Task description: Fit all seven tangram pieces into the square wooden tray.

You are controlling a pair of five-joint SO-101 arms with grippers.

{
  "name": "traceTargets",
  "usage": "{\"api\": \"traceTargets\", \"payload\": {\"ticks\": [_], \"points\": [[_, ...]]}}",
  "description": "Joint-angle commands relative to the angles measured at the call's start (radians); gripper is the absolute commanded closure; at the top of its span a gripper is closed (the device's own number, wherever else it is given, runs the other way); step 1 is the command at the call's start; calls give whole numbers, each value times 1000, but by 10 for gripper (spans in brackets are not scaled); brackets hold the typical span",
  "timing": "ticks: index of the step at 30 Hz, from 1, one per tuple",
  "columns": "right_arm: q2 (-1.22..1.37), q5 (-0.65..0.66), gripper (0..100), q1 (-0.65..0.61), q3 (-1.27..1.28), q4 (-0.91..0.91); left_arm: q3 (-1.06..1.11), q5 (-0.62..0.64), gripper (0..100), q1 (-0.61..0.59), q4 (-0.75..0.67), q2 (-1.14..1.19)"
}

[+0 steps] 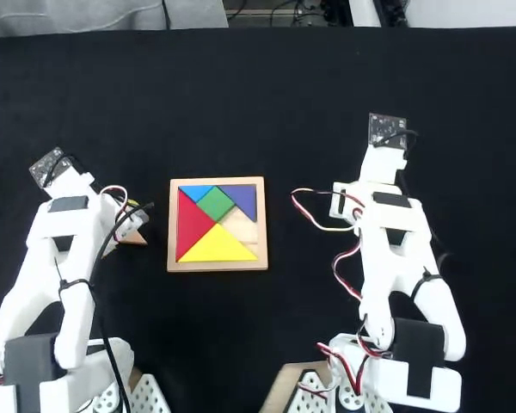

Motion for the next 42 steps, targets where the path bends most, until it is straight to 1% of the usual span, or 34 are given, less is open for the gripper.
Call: {"api": "traceTargets", "payload": {"ticks": [1,7,17,32,34,38,42], "points": [[-48,3,987,-15,-73,-11,-4,-5,736,-1,-23,-35],[-48,3,987,-15,-73,-11,-16,-5,736,1,-26,-2],[-48,3,987,-15,-73,-11,-170,-5,736,1,-25,270],[-48,3,987,-15,-74,-11,-203,-5,737,-7,-32,281],[-48,3,987,-15,-74,-11,-203,-5,760,-7,-32,278],[-48,3,987,-15,-74,-11,-208,-5,846,-7,-37,275],[-48,3,987,-15,-74,-12,-209,-6,836,-7,-46,281]]}}
